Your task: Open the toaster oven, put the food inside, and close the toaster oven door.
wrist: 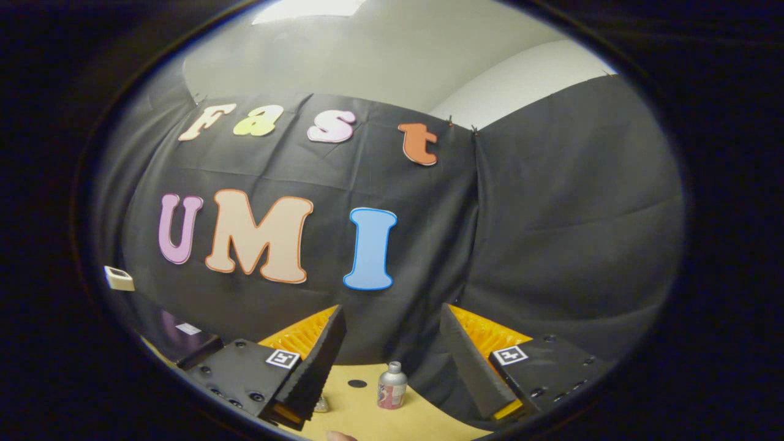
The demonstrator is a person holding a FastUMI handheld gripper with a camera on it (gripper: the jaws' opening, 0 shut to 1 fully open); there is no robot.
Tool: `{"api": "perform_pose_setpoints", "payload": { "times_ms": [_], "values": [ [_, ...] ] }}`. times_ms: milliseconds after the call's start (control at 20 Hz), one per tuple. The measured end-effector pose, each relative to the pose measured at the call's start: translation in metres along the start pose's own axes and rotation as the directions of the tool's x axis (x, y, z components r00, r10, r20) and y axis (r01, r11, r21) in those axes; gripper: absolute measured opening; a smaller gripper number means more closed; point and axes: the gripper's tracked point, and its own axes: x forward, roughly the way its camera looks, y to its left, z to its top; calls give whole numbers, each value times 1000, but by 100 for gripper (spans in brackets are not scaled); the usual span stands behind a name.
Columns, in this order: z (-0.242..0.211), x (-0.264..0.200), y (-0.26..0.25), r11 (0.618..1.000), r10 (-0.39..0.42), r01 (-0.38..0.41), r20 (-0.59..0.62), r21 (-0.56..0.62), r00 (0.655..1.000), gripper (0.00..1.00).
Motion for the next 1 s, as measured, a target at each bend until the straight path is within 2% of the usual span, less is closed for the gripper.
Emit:
{"api": "perform_pose_setpoints", "payload": {
  "times_ms": [300,450,550,1000],
  "values": [
    [-76,-10,-29,999,-54,53,-99,-9,994,98],
    [-133,-26,-27,1000,-19,16,-189,-16,982,98],
    [-153,-35,-27,1000,9,-8,-214,3,977,98],
    [-176,-44,-22,999,27,-15,-249,50,968,98]
  ]
}}
